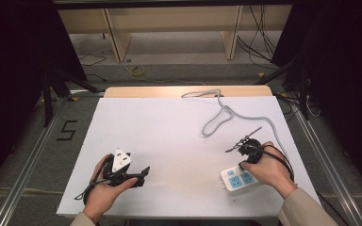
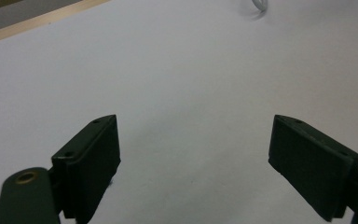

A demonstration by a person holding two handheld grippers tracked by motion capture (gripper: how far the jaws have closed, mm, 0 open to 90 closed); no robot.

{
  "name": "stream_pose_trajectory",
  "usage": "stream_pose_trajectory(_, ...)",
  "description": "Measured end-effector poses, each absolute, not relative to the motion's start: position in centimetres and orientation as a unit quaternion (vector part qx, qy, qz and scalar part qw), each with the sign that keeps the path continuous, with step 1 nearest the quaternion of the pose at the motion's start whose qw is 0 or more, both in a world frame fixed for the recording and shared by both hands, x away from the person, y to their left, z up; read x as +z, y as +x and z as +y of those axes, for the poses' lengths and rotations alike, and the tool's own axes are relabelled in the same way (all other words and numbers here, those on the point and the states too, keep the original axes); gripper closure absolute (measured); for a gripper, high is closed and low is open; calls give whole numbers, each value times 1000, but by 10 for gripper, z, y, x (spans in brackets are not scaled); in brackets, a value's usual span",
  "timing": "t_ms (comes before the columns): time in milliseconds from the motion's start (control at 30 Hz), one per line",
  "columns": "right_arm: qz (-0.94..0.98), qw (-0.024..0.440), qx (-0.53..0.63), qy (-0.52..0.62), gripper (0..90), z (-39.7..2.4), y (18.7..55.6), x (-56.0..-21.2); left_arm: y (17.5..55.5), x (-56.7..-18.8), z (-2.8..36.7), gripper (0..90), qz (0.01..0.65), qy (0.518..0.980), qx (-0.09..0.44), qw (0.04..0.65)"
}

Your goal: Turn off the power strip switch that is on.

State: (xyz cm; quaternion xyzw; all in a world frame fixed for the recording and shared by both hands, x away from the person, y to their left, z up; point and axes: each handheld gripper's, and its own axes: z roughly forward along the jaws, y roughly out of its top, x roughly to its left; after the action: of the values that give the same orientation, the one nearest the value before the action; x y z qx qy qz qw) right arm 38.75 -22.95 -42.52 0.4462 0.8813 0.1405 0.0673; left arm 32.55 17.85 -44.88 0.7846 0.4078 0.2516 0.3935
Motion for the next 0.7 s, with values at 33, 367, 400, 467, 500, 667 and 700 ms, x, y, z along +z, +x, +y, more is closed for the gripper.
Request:
stream_pose_trajectory(33,880,66,143,447,900,-229,387,-426,326,-449,178,160,408,784,252,394)
stream_pose_trajectory(367,881,68,145,445,900,-230,387,-425,325,-449,178,160,408,784,252,394)
stream_pose_trajectory(400,881,68,145,445,900,-230,387,-425,326,-449,178,160,408,784,252,394)
stream_pose_trajectory(467,881,67,145,445,900,-231,386,-425,326,-449,179,160,408,784,252,394)
stream_pose_trajectory(500,880,67,147,446,900,-231,386,-424,326,-449,179,160,408,784,252,394)
stream_pose_trajectory(667,878,68,156,447,900,-233,386,-423,326,-449,178,160,408,784,252,394)
stream_pose_trajectory(700,879,67,160,445,900,-233,386,-423,326,-449,178,160,407,785,252,394)
